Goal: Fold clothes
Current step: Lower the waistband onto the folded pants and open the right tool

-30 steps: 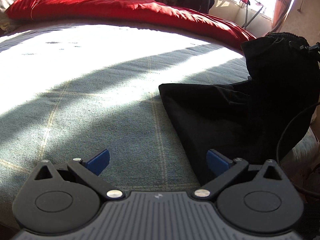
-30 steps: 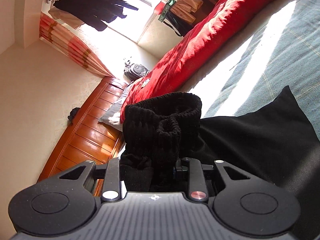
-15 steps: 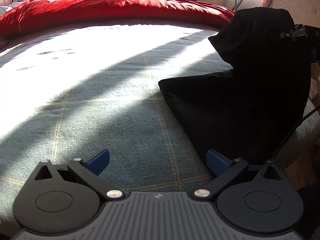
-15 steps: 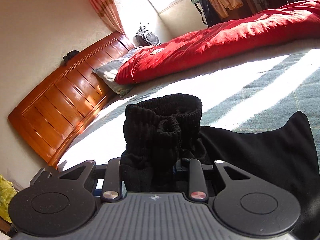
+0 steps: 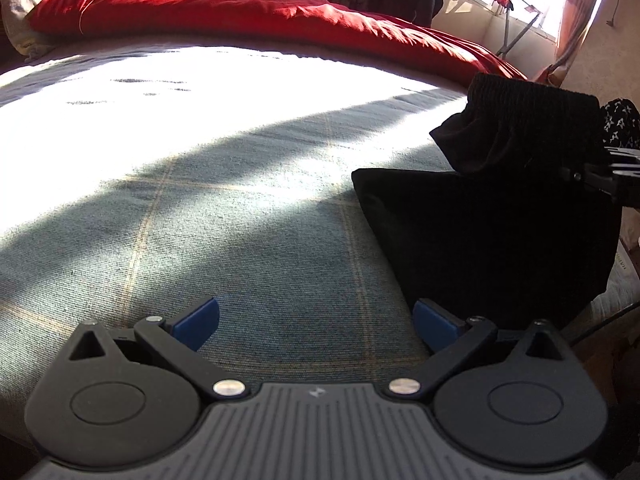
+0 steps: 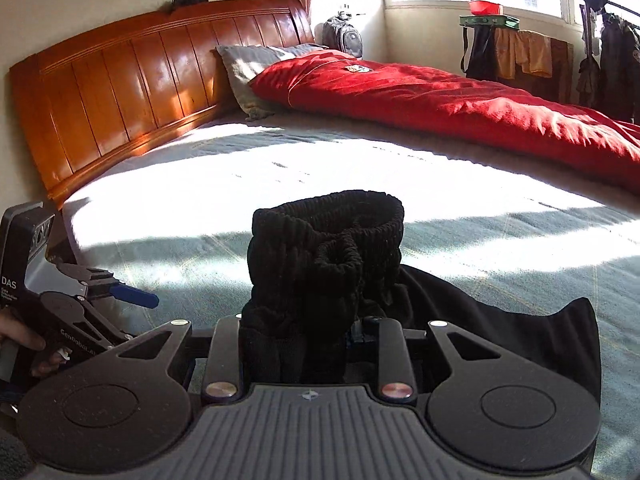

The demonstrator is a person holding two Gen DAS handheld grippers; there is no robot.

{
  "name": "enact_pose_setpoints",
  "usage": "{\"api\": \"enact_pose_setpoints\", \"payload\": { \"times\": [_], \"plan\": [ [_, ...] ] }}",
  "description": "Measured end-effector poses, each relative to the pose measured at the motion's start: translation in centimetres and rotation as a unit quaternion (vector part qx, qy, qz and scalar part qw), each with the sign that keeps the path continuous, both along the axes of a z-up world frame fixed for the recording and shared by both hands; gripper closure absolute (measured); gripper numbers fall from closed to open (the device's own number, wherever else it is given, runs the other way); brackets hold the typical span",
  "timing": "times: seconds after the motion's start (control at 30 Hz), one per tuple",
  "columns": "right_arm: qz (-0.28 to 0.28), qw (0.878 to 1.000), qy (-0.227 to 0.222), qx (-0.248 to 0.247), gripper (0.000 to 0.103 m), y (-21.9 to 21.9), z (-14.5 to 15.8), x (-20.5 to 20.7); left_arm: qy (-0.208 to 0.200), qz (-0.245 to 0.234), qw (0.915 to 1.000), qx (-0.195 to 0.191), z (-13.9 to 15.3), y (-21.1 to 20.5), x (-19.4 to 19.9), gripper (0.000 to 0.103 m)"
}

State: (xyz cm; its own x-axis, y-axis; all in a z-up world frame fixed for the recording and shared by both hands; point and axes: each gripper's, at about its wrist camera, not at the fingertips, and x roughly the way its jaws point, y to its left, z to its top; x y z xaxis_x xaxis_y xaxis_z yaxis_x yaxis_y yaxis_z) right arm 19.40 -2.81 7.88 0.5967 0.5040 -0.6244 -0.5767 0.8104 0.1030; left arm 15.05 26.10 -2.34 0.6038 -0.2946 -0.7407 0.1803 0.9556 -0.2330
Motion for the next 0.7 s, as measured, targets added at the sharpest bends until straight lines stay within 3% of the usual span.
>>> {"api": "enact_pose_setpoints", "payload": {
  "times": [0.23, 0.7],
  "plan": [
    [0.041, 0.994, -0.019, -0.099, 0.071, 3.7, -2.2, -0.6, 0.003, 0.013, 0.9998, -0.012, -0.4, 0.5, -0.3, 0.001],
    [0.072, 0.978, -0.05, -0.188, 0.07, 7.0, -4.0, -1.5, 0.004, 0.032, 0.9991, -0.027, -1.0, 1.4, -0.6, 0.001]
  ]
}}
